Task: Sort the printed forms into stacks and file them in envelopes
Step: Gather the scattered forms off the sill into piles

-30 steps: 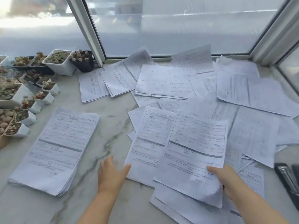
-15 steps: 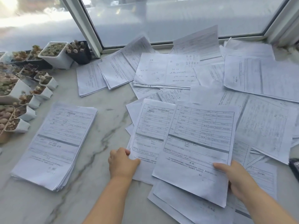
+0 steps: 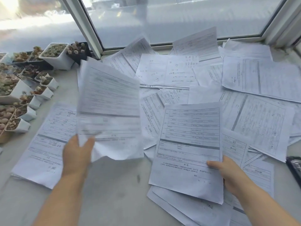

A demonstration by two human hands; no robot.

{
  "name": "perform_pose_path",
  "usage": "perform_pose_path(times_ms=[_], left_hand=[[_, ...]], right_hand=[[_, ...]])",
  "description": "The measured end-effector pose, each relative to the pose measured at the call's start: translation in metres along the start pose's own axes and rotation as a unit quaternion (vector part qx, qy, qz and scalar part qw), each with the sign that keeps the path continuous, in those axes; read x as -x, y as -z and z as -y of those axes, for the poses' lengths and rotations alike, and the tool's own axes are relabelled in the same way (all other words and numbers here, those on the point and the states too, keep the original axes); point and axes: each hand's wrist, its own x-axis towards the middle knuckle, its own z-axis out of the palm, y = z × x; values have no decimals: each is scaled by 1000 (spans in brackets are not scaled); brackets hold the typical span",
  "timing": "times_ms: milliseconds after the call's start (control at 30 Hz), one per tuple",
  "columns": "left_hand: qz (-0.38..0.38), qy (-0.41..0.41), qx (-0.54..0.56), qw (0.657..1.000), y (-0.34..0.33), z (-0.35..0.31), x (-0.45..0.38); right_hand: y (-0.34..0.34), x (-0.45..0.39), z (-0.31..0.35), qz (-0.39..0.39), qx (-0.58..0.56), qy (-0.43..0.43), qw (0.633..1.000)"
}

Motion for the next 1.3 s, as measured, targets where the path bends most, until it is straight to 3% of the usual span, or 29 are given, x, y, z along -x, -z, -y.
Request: perform_pose_path(times_ms=[67, 100, 200, 267, 367, 400, 467, 533, 600, 700, 767, 933, 1000, 1200, 1300], left_hand=[[86, 50, 166, 981, 7, -2, 1], [138, 56, 194, 970, 0, -3, 5], [247, 59, 195, 947, -38, -4, 29], [311, 84, 178, 930, -67, -1, 52], [396, 100, 122, 904, -106, 0, 85], [399, 86, 101, 907, -116, -1, 91], [330, 47, 44, 942, -125, -2, 93], [257, 14, -45, 965, -123, 3, 91], [277, -20, -158, 948, -119, 11, 101], [303, -98, -318, 893, -123, 20, 134], [293, -123, -365, 875, -125, 21, 150], [334, -34, -313, 888, -127, 17, 151], [354, -57, -302, 883, -127, 15, 149], [373, -65, -152, 913, -117, 5, 143], [385, -16, -71, 920, -100, 2, 132]], right_hand=[[-5, -2, 4, 9, 3, -4, 1000], [-8, -4, 7, 5, -4, -12, 1000], [-9, -10, 11, 4, -100, -36, 994], [-6, -11, 14, 48, -154, -32, 986], [-10, -11, 15, 42, -118, -9, 992], [-8, -11, 15, -9, -79, 3, 997], [11, -11, 15, -129, -60, 29, 989], [46, -5, 14, -183, -165, 49, 968], [82, 10, 8, -206, -225, 54, 951], [104, 29, -17, -230, -210, -3, 950], [100, 41, -35, -232, -195, -38, 952], [80, 58, -67, -228, -113, -56, 966], [70, 60, -67, -224, -75, -48, 971], [39, 57, -53, -184, -56, -28, 981], [33, 62, -44, -139, -86, -30, 986]])
